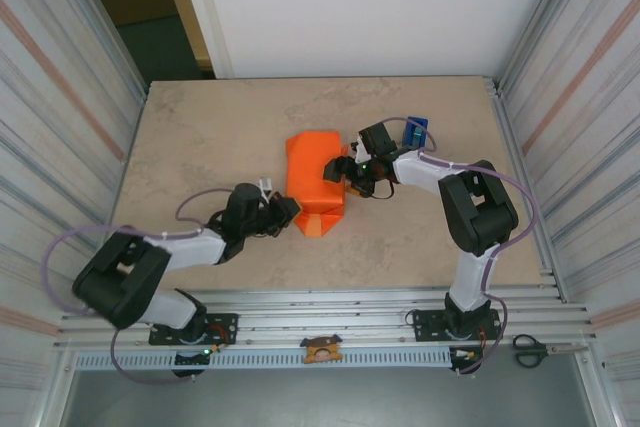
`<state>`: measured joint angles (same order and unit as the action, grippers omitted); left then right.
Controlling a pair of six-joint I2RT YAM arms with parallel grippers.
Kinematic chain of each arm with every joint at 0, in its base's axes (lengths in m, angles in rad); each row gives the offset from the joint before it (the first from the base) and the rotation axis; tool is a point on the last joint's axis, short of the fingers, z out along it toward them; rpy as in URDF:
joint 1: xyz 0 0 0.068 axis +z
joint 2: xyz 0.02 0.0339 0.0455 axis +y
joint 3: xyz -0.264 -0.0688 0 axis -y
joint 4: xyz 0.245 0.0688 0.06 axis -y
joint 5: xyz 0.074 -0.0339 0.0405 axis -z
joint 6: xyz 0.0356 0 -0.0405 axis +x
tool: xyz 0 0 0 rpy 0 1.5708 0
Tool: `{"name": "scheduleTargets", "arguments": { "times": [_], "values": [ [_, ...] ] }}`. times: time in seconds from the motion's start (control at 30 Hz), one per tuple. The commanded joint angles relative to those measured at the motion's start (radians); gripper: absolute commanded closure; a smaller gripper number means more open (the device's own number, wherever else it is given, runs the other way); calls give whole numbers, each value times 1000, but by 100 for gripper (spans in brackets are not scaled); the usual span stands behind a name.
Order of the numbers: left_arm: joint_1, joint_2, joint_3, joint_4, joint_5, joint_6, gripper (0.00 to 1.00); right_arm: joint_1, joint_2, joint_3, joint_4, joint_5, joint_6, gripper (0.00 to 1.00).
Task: Wrap the gift box in paper
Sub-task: Fold the wrapping paper for the gift box.
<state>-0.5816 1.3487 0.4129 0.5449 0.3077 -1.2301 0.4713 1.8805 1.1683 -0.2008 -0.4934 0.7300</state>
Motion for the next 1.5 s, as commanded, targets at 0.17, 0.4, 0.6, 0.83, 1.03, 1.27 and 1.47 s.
{"name": "scheduleTargets", "arguments": {
  "times": [0.17,0.4,0.6,0.83,1.03,1.27,1.47],
  "values": [
    [60,-128,-68,-235,-4,94,100,10,-2,-36,-40,35,15,19],
    [48,17,-44,-37,17,21,100,10,1,-32,-47,33,15,19],
    [43,101,-24,30,-4,-47,100,10,3,-32,-46,33,14,19],
    [19,163,10,73,-23,-68,100,10,4,-36,-41,27,15,19],
    [11,203,11,86,-44,-98,100,10,3,-38,-37,21,16,19],
    [-3,179,-2,61,-80,-99,100,9,5,-41,-35,22,14,20],
    [-6,188,2,48,-83,-103,100,9,5,-39,-34,19,17,19]
  ]
}}
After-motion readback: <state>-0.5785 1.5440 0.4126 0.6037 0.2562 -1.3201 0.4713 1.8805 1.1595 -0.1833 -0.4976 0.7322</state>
